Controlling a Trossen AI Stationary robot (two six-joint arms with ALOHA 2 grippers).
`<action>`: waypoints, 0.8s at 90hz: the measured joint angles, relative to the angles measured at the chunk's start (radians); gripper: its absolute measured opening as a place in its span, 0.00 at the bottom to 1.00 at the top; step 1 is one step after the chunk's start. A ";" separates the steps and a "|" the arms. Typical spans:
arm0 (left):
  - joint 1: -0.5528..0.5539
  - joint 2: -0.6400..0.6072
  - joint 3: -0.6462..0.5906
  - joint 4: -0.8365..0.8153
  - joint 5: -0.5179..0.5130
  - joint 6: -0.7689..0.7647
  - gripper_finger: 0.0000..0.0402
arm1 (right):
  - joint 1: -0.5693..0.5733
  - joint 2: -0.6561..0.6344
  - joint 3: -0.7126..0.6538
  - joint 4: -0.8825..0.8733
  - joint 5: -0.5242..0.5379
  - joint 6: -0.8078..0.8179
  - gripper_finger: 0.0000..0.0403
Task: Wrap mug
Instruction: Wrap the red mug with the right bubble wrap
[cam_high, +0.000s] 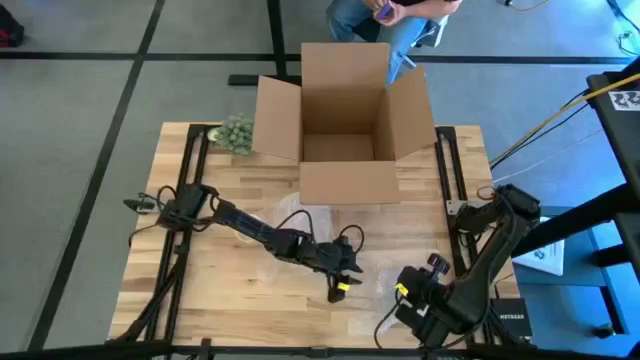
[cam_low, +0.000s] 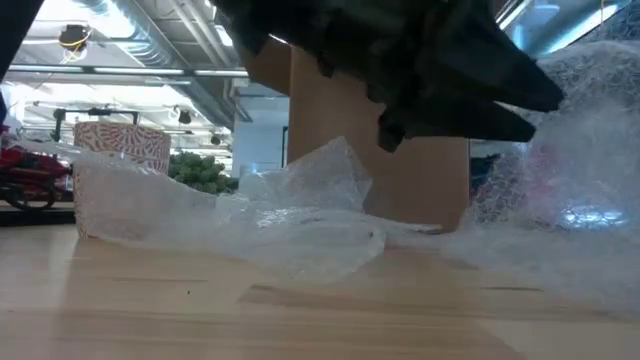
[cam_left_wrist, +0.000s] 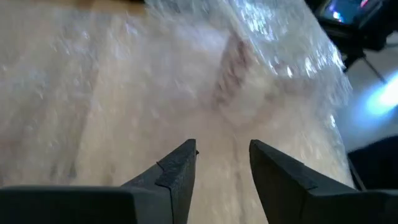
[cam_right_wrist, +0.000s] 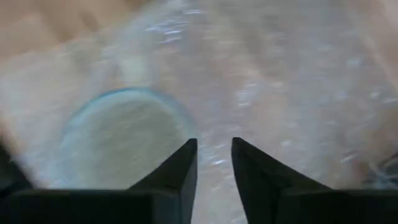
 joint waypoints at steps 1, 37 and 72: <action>-0.002 -0.003 0.000 -0.006 0.001 0.000 0.33 | 0.000 -0.001 0.000 0.016 0.000 -0.008 0.16; -0.042 -0.042 0.000 -0.077 -0.004 -0.012 0.33 | -0.061 0.009 -0.211 0.339 -0.097 -0.080 0.01; -0.059 -0.070 0.000 -0.249 -0.006 -0.024 0.33 | -0.200 0.004 -0.312 0.575 -0.146 -0.059 0.00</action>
